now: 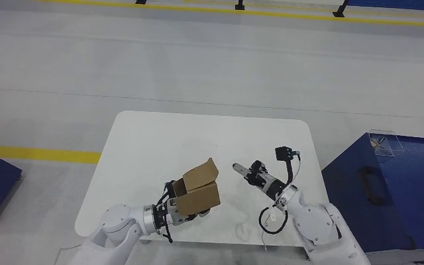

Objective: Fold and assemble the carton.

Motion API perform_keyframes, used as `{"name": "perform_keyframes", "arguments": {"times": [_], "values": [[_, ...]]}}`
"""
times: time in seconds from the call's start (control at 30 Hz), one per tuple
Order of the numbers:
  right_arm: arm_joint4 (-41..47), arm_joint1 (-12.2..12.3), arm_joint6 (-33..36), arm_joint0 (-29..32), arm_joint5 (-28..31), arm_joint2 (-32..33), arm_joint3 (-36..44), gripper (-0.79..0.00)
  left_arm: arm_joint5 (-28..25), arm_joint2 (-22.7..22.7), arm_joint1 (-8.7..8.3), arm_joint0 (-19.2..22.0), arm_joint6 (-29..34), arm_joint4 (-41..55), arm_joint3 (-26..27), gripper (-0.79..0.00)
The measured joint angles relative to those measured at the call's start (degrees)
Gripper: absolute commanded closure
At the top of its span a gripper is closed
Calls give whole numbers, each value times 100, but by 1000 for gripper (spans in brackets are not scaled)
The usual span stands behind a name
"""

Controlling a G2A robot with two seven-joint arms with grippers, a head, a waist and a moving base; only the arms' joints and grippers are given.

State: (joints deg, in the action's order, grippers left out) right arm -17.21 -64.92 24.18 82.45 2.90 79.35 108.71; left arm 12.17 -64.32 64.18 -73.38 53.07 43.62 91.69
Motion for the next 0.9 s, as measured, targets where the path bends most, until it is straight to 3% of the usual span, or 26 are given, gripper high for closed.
{"name": "perform_keyframes", "arguments": {"times": [0.1,0.47,0.57,0.67,0.73,0.8,0.9], "values": [[534,-16,-621,305,289,349,75,-785,0,0,0,0,0,0,0,0],[480,-18,-738,327,246,394,82,-785,4,0,0,-2,-4,-1,5,0],[200,-40,-1262,393,-116,490,100,-785,427,-48,7,-97,-479,189,490,0],[323,-71,-1508,384,-610,530,73,-785,1484,-199,57,-356,-1912,1059,1480,0],[407,-76,-1473,341,-760,585,10,-785,1911,-159,145,-572,-3308,1863,2143,0],[447,-82,-1469,322,-838,626,-54,-785,1938,67,270,-769,-4810,2776,2635,0],[524,-90,-1435,312,-859,663,-113,-785,1278,499,467,-783,-6968,4157,3019,0]]}}
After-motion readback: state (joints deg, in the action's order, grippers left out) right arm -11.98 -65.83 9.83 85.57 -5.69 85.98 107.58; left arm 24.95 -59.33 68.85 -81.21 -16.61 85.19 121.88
